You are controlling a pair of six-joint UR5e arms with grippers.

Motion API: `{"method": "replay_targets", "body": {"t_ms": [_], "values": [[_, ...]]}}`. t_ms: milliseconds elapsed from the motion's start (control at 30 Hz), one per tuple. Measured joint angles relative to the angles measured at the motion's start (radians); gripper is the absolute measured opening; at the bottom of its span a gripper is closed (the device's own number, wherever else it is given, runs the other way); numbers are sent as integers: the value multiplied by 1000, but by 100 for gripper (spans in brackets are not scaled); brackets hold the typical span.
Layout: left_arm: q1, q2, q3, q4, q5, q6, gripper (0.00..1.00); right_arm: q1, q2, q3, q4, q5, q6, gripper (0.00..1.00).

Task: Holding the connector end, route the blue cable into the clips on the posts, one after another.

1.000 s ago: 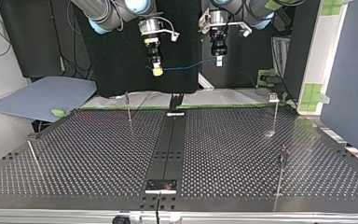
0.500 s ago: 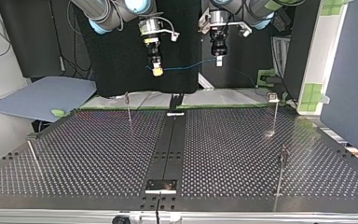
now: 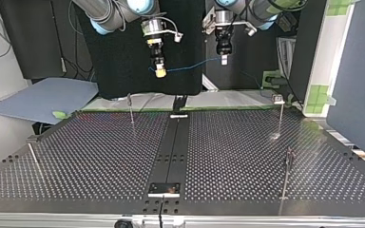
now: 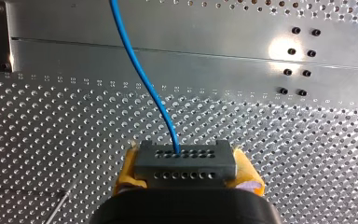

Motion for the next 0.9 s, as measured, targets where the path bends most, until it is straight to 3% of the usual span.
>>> {"method": "replay_targets", "body": {"t_ms": [533, 900], "values": [[0, -16, 0, 0, 0, 0, 0, 3, 3, -4, 3, 4, -1, 0], [0, -16, 0, 0, 0, 0, 0, 8, 51, -20, 94, 20, -2, 0]]}}
